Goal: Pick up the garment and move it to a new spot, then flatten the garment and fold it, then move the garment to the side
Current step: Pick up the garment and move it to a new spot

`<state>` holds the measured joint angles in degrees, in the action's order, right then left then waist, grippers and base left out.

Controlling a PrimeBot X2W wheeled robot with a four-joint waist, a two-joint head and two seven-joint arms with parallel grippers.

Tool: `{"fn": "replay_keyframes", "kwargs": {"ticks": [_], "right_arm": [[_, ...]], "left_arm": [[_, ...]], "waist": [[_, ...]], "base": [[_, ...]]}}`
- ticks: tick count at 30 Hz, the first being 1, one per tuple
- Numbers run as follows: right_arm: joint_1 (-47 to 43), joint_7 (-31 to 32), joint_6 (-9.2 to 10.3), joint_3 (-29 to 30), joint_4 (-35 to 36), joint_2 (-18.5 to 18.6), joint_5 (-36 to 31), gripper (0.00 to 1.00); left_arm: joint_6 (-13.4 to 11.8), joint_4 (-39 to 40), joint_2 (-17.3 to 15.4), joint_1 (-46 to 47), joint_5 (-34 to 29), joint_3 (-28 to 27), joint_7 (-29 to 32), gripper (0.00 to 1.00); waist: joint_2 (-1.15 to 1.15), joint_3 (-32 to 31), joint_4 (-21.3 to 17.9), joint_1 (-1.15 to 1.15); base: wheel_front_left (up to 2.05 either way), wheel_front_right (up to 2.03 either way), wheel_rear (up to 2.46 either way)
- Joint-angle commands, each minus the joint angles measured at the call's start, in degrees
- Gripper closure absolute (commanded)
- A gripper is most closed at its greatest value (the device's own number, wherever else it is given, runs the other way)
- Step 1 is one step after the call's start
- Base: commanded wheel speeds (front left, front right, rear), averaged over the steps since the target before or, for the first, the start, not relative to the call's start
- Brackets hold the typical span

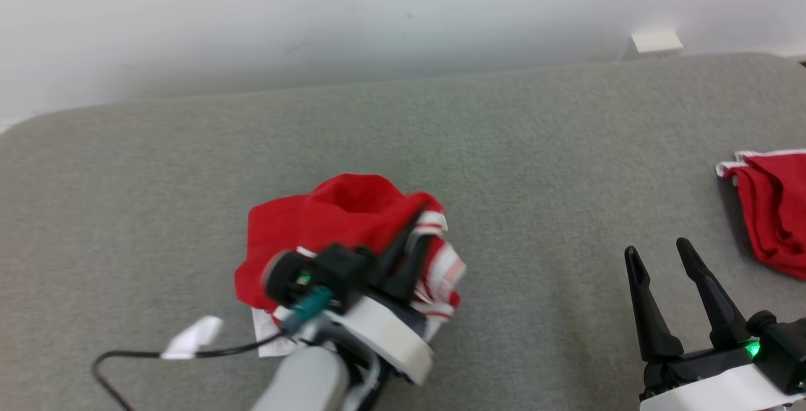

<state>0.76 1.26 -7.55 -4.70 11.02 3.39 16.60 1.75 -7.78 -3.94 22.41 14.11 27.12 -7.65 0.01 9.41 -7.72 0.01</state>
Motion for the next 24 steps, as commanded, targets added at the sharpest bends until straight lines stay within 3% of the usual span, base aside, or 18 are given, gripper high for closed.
{"fn": "replay_keyframes", "kwargs": {"ticks": [1, 8, 9, 10, 16, 24], "right_arm": [[0.67, -0.79, 0.14, 0.16, -0.48, -0.13, 0.55, 0.0], [1.71, -2.33, 0.14, 0.08, -2.09, -0.32, 1.31, 0.0], [1.74, -2.37, 0.14, 0.23, -2.28, -0.34, 1.39, 0.0], [1.7, -2.37, 0.14, 0.45, -2.47, -0.35, 1.44, 0.0], [1.15, -1.88, 0.14, 0.73, -2.37, -0.38, 1.34, 0.0], [0.07, -0.42, 0.14, 2.0, -0.95, -0.42, 0.35, 0.0]], "left_arm": [[0.99, -2.28, 0.43, 1.05, -0.39, 3.3, -0.23, 1.0], [1.99, -11.22, 0.94, 2.89, 3.53, 12.43, -2.16, 1.0], [1.85, -11.76, 0.94, 3.23, 3.86, 13.2, -2.72, 0.7], [1.28, -12.15, 0.94, 3.57, 4.19, 13.65, -3.35, 0.0], [-1.62, -8.71, 0.2, 4.18, 4.34, 12.82, -5.91, 0.0], [-8.58, -1.27, -8.12, -1.16, 5.46, 4.03, -5.99, 0.0]], "waist": [[-0.01, 2.82, -2.78, -0.01], [-0.01, 4.42, -4.71, -0.01], [-0.01, 4.31, -4.6, -0.01], [-0.01, 4.07, -4.36, -0.01], [-0.01, 2.18, -1.78, -0.01], [-0.01, -0.25, 2.29, -0.01]], "base": [[0.0, 0.0, 0.0], [0.0, 0.0, 0.0], [0.0, 0.0, 0.0], [0.0, 0.0, 0.0], [0.0, 0.0, 0.0], [0.0, 0.0, 0.0]]}}
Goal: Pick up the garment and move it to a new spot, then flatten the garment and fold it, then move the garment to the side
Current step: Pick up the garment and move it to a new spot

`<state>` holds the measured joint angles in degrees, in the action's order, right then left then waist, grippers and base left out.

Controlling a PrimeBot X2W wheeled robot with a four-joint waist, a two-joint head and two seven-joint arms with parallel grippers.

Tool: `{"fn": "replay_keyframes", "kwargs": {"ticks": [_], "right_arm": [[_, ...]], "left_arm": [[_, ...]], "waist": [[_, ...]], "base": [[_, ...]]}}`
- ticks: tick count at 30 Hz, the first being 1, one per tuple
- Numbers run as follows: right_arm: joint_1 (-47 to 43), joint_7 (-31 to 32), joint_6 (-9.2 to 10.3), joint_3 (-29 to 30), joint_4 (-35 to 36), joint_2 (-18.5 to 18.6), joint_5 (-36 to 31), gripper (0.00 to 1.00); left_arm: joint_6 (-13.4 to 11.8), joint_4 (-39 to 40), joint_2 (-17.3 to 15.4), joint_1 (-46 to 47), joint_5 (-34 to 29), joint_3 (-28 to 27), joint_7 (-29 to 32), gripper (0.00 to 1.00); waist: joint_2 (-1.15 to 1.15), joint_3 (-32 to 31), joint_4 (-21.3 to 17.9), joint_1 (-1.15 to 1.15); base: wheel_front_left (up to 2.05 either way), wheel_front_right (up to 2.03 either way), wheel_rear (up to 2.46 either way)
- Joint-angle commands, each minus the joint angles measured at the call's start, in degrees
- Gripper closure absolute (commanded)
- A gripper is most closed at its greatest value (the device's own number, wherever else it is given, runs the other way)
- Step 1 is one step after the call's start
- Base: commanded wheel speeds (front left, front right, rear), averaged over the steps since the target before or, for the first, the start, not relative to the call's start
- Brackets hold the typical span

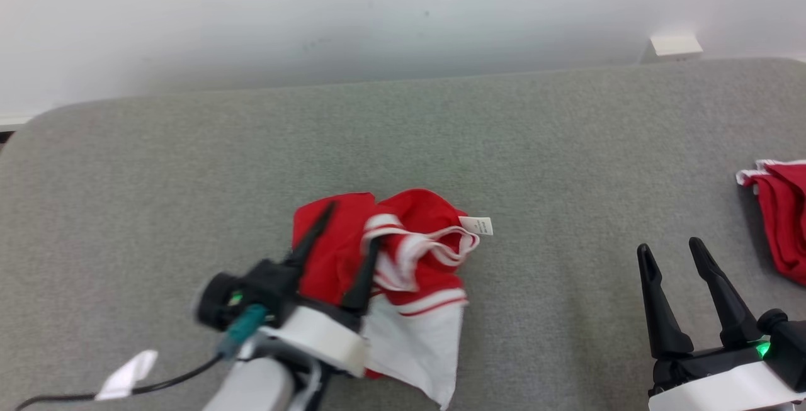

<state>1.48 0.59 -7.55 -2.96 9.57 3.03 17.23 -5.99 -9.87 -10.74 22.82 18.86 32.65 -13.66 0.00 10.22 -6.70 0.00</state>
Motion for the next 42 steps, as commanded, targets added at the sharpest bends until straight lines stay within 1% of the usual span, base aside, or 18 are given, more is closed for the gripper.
{"fn": "replay_keyframes", "kwargs": {"ticks": [1, 2, 4, 5, 8, 11, 14, 18, 24, 32, 42], "right_arm": [[-0.66, 0.25, 0.14, 0.26, 0.5, -0.06, -0.29, 0.0], [-0.81, 0.54, 0.14, 0.44, 0.78, -0.05, -0.47, 0.0], [-1.26, 0.87, 0.15, 0.59, 1.14, -0.06, -0.63, 0.0], [-1.26, 0.87, 0.15, 0.59, 1.14, -0.06, -0.63, 0.0], [-1.77, 1.37, 0.14, 0.78, 1.65, -0.08, -0.75, 0.0], [-2.11, 1.84, 0.14, 0.91, 2.07, -0.08, -0.79, 0.0], [-2.72, 2.24, 0.14, 0.94, 2.22, -0.09, -0.82, 0.0], [-3.42, 2.74, 0.14, 1.19, 2.3, -0.09, -0.96, 0.0], [-5.17, 3.43, 0.14, 1.17, 2.4, -0.09, -0.26, 0.0], [-6.43, 4.38, 0.15, 1.14, 3.15, -0.09, 0.11, 0.0], [-6.29, 4.8, 0.14, 1.2, 3.45, -0.09, 0.62, 0.0]], "left_arm": [[-0.83, 0.82, -1.32, -1.57, 0.72, -1.5, 0.02, 0.0], [-2.46, 2.02, -3.34, -3.14, 1.53, -3.86, -0.01, 0.0], [-3.97, 3.32, -5.21, -4.94, 2.26, -6.11, 0.01, 0.0], [-3.97, 3.32, -5.21, -4.94, 2.26, -6.11, 0.01, 0.0], [-6.04, 4.7, -7.53, -7.97, 3.41, -9.24, 0.61, 0.0], [-7.27, 5.9, -9.0, -10.9, 4.85, -11.21, 1.09, 0.0], [-8.12, 6.71, -9.56, -13.86, 5.94, -12.21, 1.37, 0.0], [-8.54, 7.97, -9.47, -17.35, 7.21, -12.45, 1.45, 0.0], [-8.64, 10.76, -8.83, -20.81, 7.29, -10.36, 2.27, 0.0], [-9.4, 13.18, -9.62, -21.6, 6.64, -9.96, 2.85, 0.0], [-9.78, 13.53, -10.13, -20.74, 6.49, -10.08, 2.87, 0.0]], "waist": [[0.0, -1.06, 1.27, 0.0], [0.0, -1.55, 1.94, 0.0], [0.0, -1.89, 2.5, 0.0], [0.0, -1.89, 2.5, 0.0], [0.0, -2.34, 3.27, 0.0], [0.0, -2.67, 3.74, 0.0], [0.0, -3.28, 4.05, 0.0], [0.0, -4.65, 4.29, 0.0], [0.0, -7.21, 4.32, 0.0], [0.0, -8.86, 4.51, 0.0], [0.0, -8.58, 4.43, 0.0]], "base": [[0.0, 0.0, 0.0], [0.0, 0.0, 0.0], [0.0, 0.0, 0.0], [0.0, 0.0, 0.0], [0.0, 0.0, 0.0], [0.0, 0.0, 0.0], [0.0, 0.0, 0.0], [0.0, 0.0, 0.0], [0.0, 0.0, 0.0], [0.0, 0.0, 0.0], [0.0, 0.0, 0.0]]}}
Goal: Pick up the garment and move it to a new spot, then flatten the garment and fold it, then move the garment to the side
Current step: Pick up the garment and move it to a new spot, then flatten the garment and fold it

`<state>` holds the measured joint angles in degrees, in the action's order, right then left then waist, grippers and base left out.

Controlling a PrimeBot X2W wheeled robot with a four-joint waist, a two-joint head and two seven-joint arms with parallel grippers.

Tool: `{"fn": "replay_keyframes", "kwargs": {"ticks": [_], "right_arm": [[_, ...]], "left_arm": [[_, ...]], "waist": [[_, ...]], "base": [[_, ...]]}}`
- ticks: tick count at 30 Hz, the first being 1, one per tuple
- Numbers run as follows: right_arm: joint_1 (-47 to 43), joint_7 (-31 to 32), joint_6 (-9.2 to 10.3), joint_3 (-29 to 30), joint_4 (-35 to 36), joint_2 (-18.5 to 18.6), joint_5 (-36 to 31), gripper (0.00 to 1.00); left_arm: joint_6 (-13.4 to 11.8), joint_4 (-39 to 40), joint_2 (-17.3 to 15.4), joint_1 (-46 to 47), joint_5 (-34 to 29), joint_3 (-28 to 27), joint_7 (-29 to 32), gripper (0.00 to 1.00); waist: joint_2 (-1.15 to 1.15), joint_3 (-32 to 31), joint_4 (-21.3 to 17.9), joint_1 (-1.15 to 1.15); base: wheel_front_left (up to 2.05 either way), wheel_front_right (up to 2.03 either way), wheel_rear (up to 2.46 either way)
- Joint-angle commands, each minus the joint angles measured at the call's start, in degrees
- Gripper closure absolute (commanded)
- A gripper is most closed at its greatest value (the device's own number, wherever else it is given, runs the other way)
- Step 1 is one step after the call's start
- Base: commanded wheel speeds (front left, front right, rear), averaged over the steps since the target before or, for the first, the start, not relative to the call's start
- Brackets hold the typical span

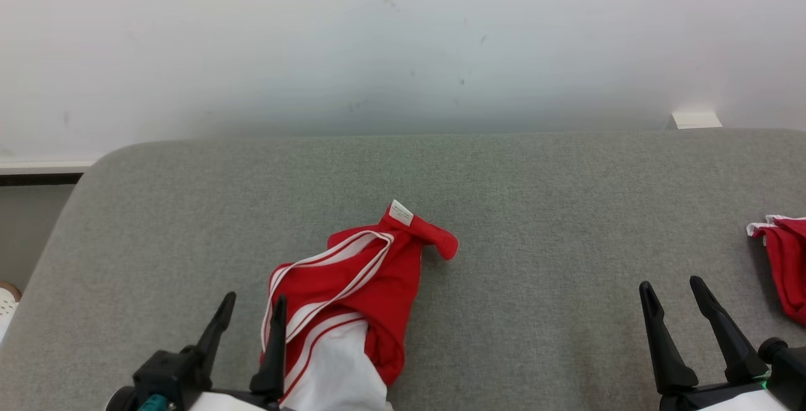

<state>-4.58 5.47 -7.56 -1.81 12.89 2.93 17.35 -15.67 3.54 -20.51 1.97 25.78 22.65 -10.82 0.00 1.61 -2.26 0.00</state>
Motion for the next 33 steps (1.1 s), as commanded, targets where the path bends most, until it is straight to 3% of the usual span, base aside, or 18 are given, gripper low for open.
{"fn": "replay_keyframes", "kwargs": {"ticks": [1, 11, 18, 25, 31, 32, 33], "right_arm": [[-0.17, -0.12, 0.15, 0.04, 0.09, 0.01, 0.56, 0.0], [0.17, -0.45, 0.15, 0.2, -0.02, 0.01, 0.63, 0.0], [1.54, -0.65, 0.15, 0.28, 0.97, 0.01, 0.56, 0.0], [3.84, -1.01, 0.15, -0.68, 0.41, 0.03, 0.99, 0.0], [4.73, -1.6, 0.15, -0.77, -0.47, 0.03, 1.11, 0.0], [4.73, -1.67, 0.15, -0.7, -0.62, 0.02, 1.17, 0.0], [4.76, -1.82, 0.15, -0.69, -0.7, 0.01, 1.17, 0.0]], "left_arm": [[-0.14, 0.14, -0.34, 0.18, -0.38, -0.06, 0.02, 0.0], [-0.37, 0.53, -0.98, 1.03, -1.14, 0.25, -0.18, 0.0], [2.71, 0.41, 0.08, 7.09, -4.7, 6.27, 3.36, 0.0], [6.29, -9.88, 3.49, 16.61, -7.3, 11.78, 7.25, 0.0], [7.38, -20.08, 4.43, 21.89, -7.23, 11.74, 8.35, 0.02], [7.78, -21.02, 4.67, 22.41, -6.65, 11.65, 8.36, 0.8], [8.22, -21.61, 4.72, 22.91, -6.19, 11.44, 8.08, 1.0]], "waist": [[0.0, 0.08, 0.0, 0.0], [0.0, 0.73, 0.22, 0.0], [0.0, 4.03, 0.57, 0.0], [0.0, 8.27, -1.1, 0.0], [0.0, 9.67, -2.51, 0.0], [0.0, 9.74, -2.61, 0.0], [0.0, 9.77, -2.7, 0.0]], "base": [[0.0, 0.0, 0.0], [0.0, 0.0, 0.0], [0.0, 0.0, 0.0], [0.0, 0.0, 0.0], [0.0, 0.0, 0.0], [0.0, 0.0, 0.0], [0.0, 0.0, 0.0]]}}
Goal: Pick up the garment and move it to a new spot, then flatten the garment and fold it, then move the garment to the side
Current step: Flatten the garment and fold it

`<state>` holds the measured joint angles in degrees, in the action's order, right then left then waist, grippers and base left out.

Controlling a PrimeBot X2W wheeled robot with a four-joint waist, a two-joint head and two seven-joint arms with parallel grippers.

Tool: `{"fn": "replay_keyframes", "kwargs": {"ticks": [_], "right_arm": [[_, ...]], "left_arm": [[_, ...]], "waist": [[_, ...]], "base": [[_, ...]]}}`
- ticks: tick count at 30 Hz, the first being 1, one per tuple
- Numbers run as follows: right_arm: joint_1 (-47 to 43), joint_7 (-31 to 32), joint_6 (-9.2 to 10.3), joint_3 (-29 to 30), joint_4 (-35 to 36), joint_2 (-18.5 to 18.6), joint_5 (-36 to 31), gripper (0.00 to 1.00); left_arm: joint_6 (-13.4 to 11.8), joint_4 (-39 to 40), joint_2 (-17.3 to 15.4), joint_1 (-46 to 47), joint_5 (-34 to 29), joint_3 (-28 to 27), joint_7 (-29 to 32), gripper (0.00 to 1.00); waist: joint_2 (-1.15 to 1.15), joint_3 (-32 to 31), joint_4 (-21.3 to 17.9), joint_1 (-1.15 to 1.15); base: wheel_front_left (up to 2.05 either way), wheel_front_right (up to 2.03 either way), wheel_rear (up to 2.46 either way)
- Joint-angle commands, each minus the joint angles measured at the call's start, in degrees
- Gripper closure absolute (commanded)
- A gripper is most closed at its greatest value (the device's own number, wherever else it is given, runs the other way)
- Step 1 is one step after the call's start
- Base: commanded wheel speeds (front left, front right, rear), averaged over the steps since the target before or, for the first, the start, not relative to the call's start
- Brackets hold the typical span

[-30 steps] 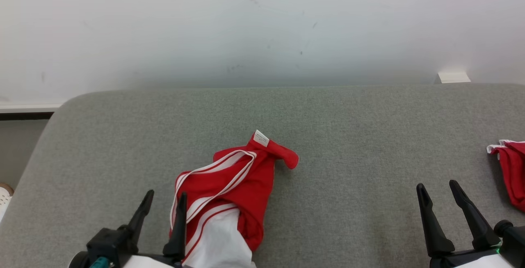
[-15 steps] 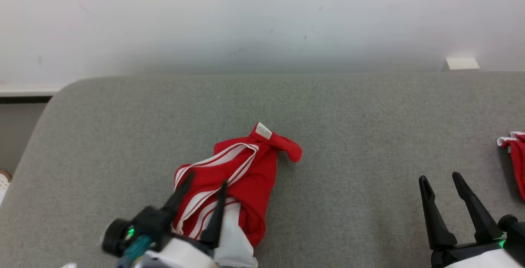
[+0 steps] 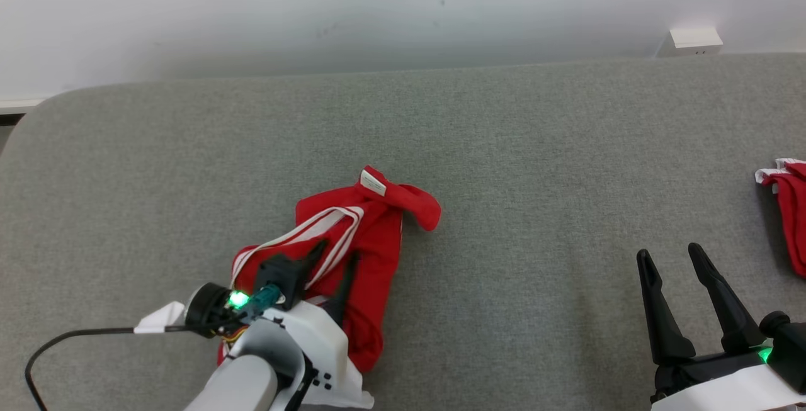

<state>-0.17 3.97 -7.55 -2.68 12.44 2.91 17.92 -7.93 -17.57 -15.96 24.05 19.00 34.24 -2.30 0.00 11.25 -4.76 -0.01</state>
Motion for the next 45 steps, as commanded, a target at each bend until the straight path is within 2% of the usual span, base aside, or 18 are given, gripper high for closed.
{"fn": "replay_keyframes", "kwargs": {"ticks": [1, 4, 8, 12, 16, 22, 23, 24, 25, 28, 31, 37, 45], "right_arm": [[0.33, -0.47, 0.14, 0.25, -0.33, 0.05, 0.65, 0.0], [0.28, -0.55, 0.14, 0.65, -0.46, 0.04, 0.77, 0.0], [0.47, -0.59, 0.14, 1.01, -0.52, 0.04, 1.17, 0.0], [0.87, -0.44, 0.14, 1.03, -0.54, 0.04, 1.13, 0.0], [1.2, -0.34, 0.14, 0.67, -0.61, 0.04, 1.41, 0.0], [1.68, -0.54, 0.14, 0.57, -1.01, 0.04, 1.75, 0.0], [1.76, -0.62, 0.14, 0.58, -1.04, 0.04, 1.73, 0.0], [1.83, -0.73, 0.14, 0.64, -1.11, 0.04, 1.65, 0.0], [1.86, -0.83, 0.14, 0.65, -1.2, 0.05, 1.69, 0.0], [1.96, -0.97, 0.14, 0.69, -1.17, 0.03, 1.58, 0.0], [1.84, -0.88, 0.14, 0.82, -0.97, 0.04, 1.29, 0.0], [0.58, -0.06, 0.14, 0.91, -0.05, 0.04, 0.29, 0.0], [-1.38, 1.59, 0.14, 0.55, 0.62, 0.04, -0.06, 0.0]], "left_arm": [[0.91, -0.63, 0.27, 1.26, 1.17, -0.42, -0.9, 1.0], [1.32, 0.44, 0.03, 2.06, 2.0, -1.34, -2.46, 1.0], [0.19, 2.53, -1.4, 2.49, 2.64, -3.8, -3.83, 1.0], [-2.25, 3.87, -4.05, 1.4, 4.79, -8.53, -4.33, 1.0], [-3.71, 1.51, -5.9, -0.53, 8.41, -13.33, -4.81, 1.0], [-1.42, -6.25, -4.51, -2.44, 13.16, -16.15, -7.26, 1.0], [-0.88, -7.41, -3.93, -2.5, 13.79, -16.28, -7.9, 0.83], [-0.45, -8.48, -3.65, -2.48, 13.95, -16.28, -8.44, 0.16], [0.11, -9.09, -3.13, -2.39, 14.52, -16.47, -9.25, 0.0], [0.25, -9.35, -2.3, -2.6, 14.05, -17.29, -11.62, 0.0], [-1.18, -6.78, -2.21, -3.92, 12.11, -18.78, -12.63, 0.0], [-5.57, 6.72, -3.21, -9.79, 5.04, -22.62, -12.83, 0.0], [-9.81, 20.43, -4.83, -19.68, 0.1, -20.75, -10.24, 0.0]], "waist": [[0.0, 0.16, -0.26, 0.01], [0.0, 0.2, -0.03, 0.01], [0.0, 0.21, 0.44, 0.01], [0.0, 0.26, 0.85, 0.01], [0.0, 0.7, 0.85, 0.01], [0.0, 1.41, 0.47, 0.01], [0.0, 1.51, 0.45, 0.01], [0.0, 1.57, 0.47, 0.01], [0.0, 1.54, 0.53, 0.01], [0.0, 1.22, 0.84, 0.01], [0.0, 0.46, 1.37, 0.01], [0.0, -1.94, 2.38, 0.01], [0.0, -5.44, 2.64, 0.01]], "base": [[0.0, 0.0, 0.0], [0.0, 0.0, 0.0], [0.0, 0.0, 0.0], [0.0, 0.0, 0.0], [0.0, 0.0, 0.0], [0.0, 0.0, 0.0], [0.0, 0.0, 0.0], [0.0, 0.0, 0.0], [0.0, 0.0, 0.0], [0.0, 0.0, 0.0], [0.0, 0.0, 0.0], [0.0, 0.0, 0.0], [0.0, 0.0, 0.0]]}}
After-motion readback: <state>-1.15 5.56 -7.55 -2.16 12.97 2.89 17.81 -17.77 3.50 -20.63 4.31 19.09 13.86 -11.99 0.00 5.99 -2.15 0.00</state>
